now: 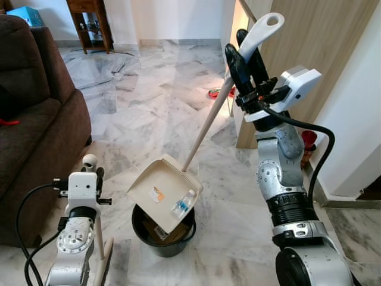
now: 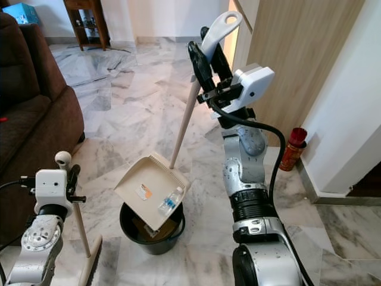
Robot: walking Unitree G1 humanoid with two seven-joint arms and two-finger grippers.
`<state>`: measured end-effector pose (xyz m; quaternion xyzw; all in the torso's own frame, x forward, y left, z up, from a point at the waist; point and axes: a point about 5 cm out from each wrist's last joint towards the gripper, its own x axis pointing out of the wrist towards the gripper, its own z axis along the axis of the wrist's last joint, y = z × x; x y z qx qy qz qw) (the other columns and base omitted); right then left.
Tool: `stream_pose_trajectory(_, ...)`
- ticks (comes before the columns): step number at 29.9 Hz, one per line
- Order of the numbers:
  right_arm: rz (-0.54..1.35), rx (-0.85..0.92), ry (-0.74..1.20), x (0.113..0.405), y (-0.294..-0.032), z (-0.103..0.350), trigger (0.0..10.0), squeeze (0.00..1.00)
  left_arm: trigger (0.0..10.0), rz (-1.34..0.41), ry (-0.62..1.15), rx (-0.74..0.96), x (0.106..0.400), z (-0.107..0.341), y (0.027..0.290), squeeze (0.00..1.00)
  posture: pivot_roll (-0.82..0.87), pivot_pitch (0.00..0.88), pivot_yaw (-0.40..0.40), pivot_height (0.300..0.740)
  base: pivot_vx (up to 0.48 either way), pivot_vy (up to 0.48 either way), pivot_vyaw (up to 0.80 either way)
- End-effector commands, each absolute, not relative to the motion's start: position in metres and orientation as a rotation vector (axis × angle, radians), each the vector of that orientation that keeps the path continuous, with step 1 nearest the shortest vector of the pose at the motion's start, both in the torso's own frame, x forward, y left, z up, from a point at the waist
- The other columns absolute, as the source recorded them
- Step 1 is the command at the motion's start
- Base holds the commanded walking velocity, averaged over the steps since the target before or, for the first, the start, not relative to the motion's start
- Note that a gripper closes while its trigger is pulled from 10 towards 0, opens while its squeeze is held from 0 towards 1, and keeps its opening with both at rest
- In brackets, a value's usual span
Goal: Sweep floor
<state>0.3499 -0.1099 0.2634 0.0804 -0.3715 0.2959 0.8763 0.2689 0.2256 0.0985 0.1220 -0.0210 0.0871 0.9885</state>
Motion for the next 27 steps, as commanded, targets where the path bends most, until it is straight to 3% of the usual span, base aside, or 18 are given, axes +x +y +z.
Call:
stream_pose_trajectory(1, 0.619, 0.154, -0.895, 0.3413, -0.1108, 0.2845, 10.0, 0.0, 10.0, 0.169, -0.083, 0.254, 0.2712, 0.1089, 0.2252, 0.0, 0.05, 0.0, 0.034, 0.74, 0.0, 0.0, 0.0)
stream_pose_trajectory(25, 0.617, 0.152, -0.9, 0.3411, -0.1107, 0.2846, 10.0, 0.0, 10.0, 0.169, -0.082, 0.254, 0.2711, 0.1091, 0.2251, 0.0, 0.05, 0.0, 0.034, 0.74, 0.0, 0.0, 0.0)
stream_pose_trajectory(27, 0.588, 0.046, -0.969, 0.3364, -0.1027, 0.2918, 10.0, 0.0, 10.0, 0.169, -0.08, 0.26, 0.2707, 0.1097, 0.2276, 0.0, 0.07, 0.0, 0.029, 0.74, 0.0, 0.0, 0.0)
